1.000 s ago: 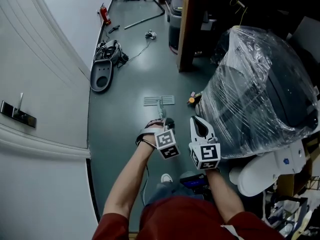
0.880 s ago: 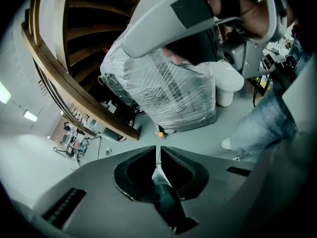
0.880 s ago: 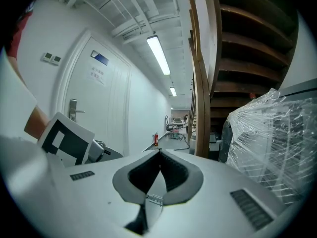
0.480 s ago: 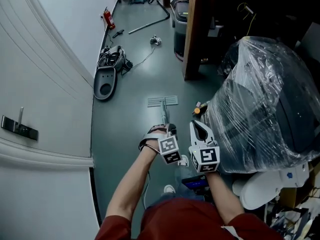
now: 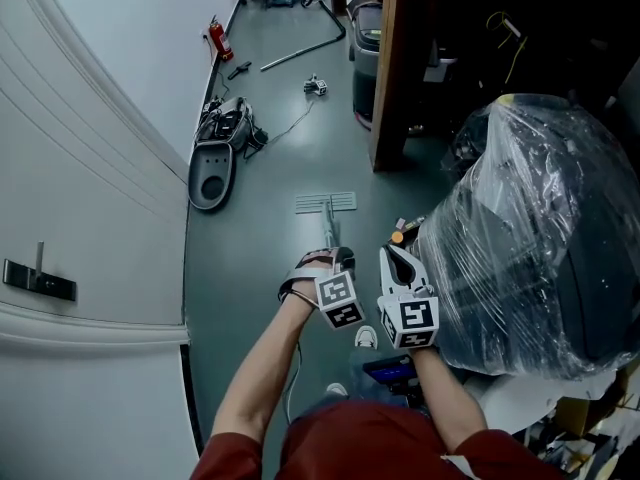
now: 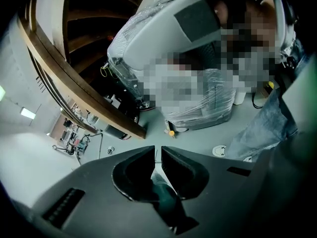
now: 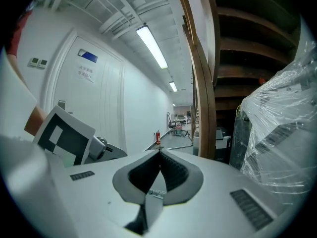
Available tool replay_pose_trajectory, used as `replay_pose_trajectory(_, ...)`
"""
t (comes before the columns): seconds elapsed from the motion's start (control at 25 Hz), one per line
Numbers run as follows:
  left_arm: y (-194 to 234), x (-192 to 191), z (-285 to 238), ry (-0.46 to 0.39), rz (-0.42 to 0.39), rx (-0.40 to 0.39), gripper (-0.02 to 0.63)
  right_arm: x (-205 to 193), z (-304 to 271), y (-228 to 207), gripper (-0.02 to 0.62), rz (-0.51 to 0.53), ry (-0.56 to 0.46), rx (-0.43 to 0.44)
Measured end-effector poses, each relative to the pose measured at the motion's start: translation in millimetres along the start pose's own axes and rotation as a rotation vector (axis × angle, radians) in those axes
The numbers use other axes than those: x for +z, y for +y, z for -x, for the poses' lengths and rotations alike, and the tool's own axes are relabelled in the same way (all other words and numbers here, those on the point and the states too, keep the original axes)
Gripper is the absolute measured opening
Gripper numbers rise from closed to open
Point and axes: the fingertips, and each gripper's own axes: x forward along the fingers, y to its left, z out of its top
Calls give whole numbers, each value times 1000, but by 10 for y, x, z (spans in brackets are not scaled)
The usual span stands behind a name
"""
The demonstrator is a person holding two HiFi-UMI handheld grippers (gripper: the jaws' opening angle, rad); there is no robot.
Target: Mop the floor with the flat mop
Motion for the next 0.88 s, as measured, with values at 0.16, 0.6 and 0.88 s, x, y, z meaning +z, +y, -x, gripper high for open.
replay_pose_trajectory(0.16,241,-14,-168,14,-3,-4,38,75,-263,-178,17,-8,5,8)
replay_pose_trajectory(0.6,997,140,-595,22,70,20,40,218,-914,-680,17,-4,-7,41)
replay_pose_trajectory(0.88,1208,-62,-821,18,68,28,46,214,-1293,-711,17,10,7,54)
